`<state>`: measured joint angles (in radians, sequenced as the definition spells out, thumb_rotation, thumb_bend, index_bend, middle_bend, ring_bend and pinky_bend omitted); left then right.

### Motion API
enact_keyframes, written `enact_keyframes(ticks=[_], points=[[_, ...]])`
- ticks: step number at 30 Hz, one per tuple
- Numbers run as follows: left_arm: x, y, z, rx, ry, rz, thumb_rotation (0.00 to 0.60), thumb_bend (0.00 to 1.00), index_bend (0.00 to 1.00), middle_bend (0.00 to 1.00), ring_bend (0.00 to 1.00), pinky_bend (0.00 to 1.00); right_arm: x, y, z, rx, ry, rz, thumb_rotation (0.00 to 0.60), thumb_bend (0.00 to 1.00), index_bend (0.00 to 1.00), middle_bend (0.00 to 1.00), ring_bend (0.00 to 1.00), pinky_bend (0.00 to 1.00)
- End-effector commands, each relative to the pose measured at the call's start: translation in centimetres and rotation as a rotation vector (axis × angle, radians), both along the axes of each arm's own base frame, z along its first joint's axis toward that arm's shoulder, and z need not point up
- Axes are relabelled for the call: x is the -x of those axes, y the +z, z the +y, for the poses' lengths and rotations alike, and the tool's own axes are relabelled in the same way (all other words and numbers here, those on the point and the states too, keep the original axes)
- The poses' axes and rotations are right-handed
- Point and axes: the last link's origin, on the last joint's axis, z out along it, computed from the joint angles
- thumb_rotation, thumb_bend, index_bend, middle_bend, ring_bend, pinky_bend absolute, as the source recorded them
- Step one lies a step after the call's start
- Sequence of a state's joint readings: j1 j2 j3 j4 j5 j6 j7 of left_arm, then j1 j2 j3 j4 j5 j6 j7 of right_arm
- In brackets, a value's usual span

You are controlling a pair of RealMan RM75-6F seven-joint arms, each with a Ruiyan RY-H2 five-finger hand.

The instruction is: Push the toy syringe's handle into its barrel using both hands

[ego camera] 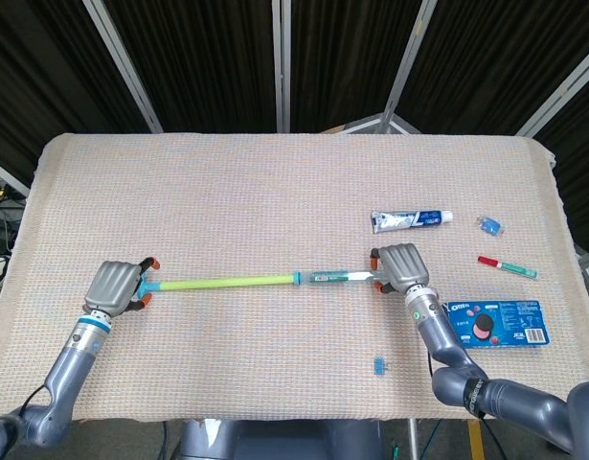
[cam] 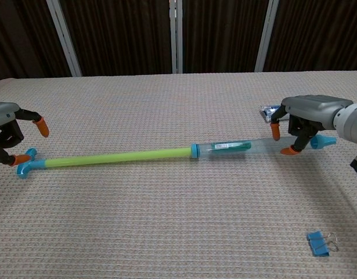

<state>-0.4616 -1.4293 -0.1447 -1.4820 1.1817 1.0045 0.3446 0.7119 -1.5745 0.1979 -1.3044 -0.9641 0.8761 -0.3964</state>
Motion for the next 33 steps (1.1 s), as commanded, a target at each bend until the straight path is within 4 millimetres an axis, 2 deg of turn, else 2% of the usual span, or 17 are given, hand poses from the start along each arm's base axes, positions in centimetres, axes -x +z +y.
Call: enact_keyframes(ticks=[1, 8, 11, 33], points=[[0.2, -1.4, 0.4, 0.032, 0.027, -0.004, 0.6, 0.36, 0.36, 0.9, 0.83, 1.0, 0.0, -0.1, 0.1, -0.003, -0.002, 0.002, 0.6, 0.37, 0.65, 1.0, 1.0, 1.0], [1.0, -1.7, 0.7, 0.029, 0.047, 0.008, 0.6, 0.36, 0.42, 0.9, 0.83, 1.0, -0.2, -0.3, 0.1, -0.005, 0.0, 0.001, 0.6, 0.38, 0.65, 1.0, 1.0, 1.0], [1.4, -1.8, 0.9, 0.017, 0.047, 0.015, 0.6, 0.39, 0.44, 0.9, 0.84, 1.0, -0.2, -0.4, 0.2, -0.007, 0.0, 0.0, 0.6, 0.38, 0.65, 1.0, 1.0, 1.0], [2.6, -3.0, 1.4, 0.02, 0.107, 0.013, 0.6, 0.4, 0.43, 0.9, 0.83, 1.0, -0.3, -0.1, 0.4, -0.004, 0.006, -0.005, 0.6, 0.38, 0.65, 1.0, 1.0, 1.0]])
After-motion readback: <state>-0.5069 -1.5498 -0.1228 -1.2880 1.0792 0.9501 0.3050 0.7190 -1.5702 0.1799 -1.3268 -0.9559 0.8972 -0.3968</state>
